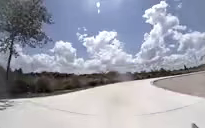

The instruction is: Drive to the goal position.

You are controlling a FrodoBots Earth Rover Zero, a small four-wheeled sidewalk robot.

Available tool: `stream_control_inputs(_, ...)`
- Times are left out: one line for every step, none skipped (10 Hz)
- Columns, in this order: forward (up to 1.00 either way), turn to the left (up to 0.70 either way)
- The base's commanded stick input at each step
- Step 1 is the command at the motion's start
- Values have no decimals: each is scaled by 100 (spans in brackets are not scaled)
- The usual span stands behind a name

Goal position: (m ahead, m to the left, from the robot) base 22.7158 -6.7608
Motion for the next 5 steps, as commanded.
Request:
stream_control_inputs(85,-1)
stream_control_inputs(85,-1)
stream_control_inputs(85,-1)
stream_control_inputs(85,-1)
stream_control_inputs(85,-1)
